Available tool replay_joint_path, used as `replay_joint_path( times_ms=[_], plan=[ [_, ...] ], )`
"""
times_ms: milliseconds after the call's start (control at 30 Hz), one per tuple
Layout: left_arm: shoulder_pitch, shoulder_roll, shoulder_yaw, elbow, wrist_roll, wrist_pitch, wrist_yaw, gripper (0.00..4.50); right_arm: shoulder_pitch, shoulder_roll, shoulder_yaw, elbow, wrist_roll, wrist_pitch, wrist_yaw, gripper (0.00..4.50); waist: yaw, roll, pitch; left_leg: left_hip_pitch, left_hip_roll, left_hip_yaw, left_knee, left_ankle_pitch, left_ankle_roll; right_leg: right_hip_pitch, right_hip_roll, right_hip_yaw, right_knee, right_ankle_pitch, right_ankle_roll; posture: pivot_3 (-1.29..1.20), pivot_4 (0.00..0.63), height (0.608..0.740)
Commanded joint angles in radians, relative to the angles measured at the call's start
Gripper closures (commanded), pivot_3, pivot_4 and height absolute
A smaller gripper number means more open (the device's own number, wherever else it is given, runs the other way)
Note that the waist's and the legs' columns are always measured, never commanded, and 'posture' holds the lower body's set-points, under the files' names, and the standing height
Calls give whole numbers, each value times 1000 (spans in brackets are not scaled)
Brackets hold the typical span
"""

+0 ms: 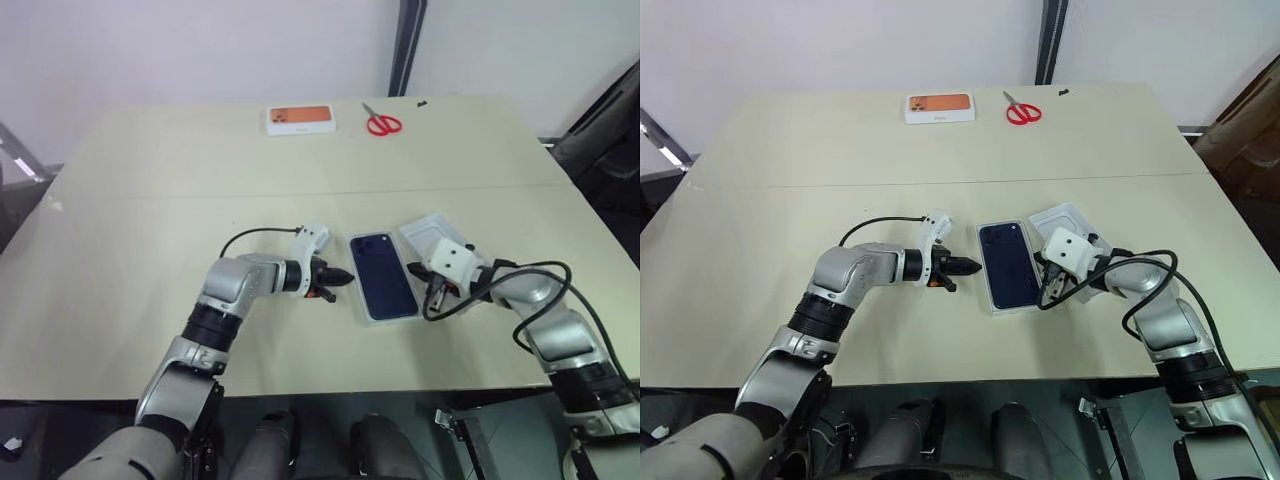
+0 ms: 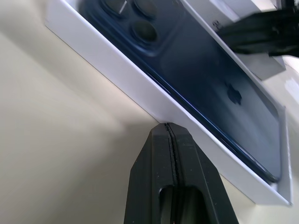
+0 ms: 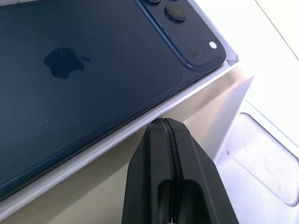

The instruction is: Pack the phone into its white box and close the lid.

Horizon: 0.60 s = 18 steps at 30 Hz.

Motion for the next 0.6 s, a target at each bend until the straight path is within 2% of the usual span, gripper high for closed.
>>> replay_joint_path(
  times_ms=[33, 333, 600],
  plan=[
    [-27, 3, 3, -13, 1, -29, -23, 4479, 19, -16, -23, -73, 31, -6, 11, 4500, 0, 0, 0, 0, 0, 0, 0, 0, 0, 0, 0, 0, 0, 0, 0, 0, 150, 734],
    [-3, 14, -3, -40, 10, -46, -28, 4479, -4, -22, -13, -51, 20, -8, -2, 4500, 0, 0, 0, 0, 0, 0, 0, 0, 0, 0, 0, 0, 0, 0, 0, 0, 150, 734],
    [-26, 47, 14, 21, 30, -96, -42, 4479, 2, -46, 1, -44, 26, -32, 46, 4500, 0, 0, 0, 0, 0, 0, 0, 0, 0, 0, 0, 0, 0, 0, 0, 0, 150, 734]
  ],
)
